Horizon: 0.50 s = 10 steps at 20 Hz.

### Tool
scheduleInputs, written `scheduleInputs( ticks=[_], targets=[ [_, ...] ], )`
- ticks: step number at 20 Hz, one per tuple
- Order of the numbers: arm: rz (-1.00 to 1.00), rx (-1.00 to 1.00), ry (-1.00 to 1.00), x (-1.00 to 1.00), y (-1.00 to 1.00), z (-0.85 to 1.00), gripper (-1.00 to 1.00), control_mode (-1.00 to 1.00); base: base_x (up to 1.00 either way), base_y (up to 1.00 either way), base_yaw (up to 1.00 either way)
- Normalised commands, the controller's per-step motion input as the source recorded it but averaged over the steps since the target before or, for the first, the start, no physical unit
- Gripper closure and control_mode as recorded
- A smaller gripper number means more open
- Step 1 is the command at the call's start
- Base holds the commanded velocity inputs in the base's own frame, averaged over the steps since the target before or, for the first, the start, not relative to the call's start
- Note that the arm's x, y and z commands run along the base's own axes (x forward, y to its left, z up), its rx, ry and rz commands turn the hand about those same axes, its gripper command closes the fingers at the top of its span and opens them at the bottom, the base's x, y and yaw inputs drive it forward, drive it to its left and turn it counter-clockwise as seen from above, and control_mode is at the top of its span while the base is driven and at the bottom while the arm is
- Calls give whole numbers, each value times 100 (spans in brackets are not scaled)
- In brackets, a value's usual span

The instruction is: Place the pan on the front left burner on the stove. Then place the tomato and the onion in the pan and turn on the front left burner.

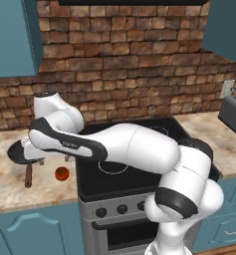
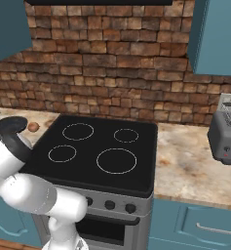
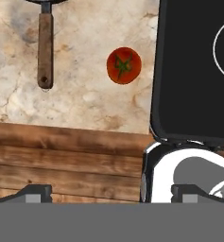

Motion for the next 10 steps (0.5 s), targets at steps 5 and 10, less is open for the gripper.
scheduleInputs(
  ticks=[5,10],
  targets=[
    [0,0,2,0,42,-31,-100,-100,0,0,0],
    [0,0,0,2,39,-35,-100,-100,0,0,0]
  ],
)
